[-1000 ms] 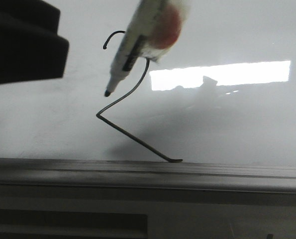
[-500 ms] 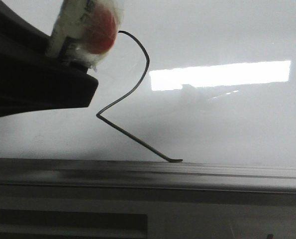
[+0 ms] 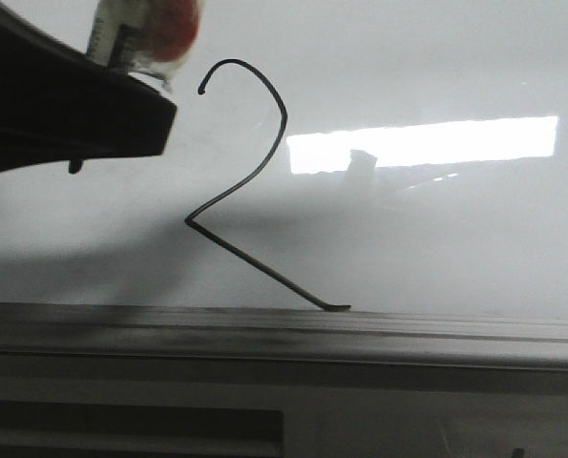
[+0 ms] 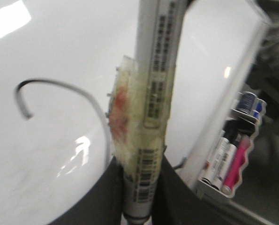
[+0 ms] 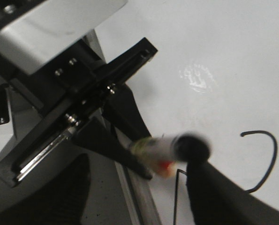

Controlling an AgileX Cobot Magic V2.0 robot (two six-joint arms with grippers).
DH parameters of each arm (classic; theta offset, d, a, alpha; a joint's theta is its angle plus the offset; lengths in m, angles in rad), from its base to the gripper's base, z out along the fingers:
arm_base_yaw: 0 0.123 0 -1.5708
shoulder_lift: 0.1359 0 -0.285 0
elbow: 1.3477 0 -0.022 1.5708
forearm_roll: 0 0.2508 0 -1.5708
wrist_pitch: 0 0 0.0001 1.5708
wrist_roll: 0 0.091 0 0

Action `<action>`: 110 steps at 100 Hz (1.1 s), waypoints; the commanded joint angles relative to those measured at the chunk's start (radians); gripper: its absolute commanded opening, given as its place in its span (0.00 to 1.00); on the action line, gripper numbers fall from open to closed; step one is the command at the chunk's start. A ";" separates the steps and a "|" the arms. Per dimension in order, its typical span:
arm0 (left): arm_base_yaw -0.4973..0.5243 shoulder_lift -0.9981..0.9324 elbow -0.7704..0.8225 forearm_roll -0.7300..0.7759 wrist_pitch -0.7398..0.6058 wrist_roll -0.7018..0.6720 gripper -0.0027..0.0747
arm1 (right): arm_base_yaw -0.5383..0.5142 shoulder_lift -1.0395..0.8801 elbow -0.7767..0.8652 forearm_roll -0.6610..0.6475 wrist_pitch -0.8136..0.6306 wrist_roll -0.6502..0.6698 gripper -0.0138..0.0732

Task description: Write number 2 on whiteboard

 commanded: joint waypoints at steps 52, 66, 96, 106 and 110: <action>-0.002 0.072 -0.056 -0.758 0.259 -0.022 0.01 | -0.095 -0.143 -0.051 -0.024 -0.108 -0.004 0.63; -0.002 0.108 -0.059 -0.758 0.201 -0.022 0.05 | -0.095 -0.143 -0.051 -0.013 -0.097 -0.004 0.63; -0.002 0.112 -0.059 -0.758 0.169 -0.022 0.57 | -0.095 -0.143 -0.051 0.003 -0.068 -0.004 0.63; -0.002 0.110 -0.059 -0.756 0.176 -0.022 0.59 | -0.095 -0.144 -0.051 0.003 -0.068 -0.004 0.63; -0.002 0.109 -0.059 -0.745 0.180 -0.022 0.59 | -0.095 -0.144 -0.051 0.003 -0.068 -0.004 0.63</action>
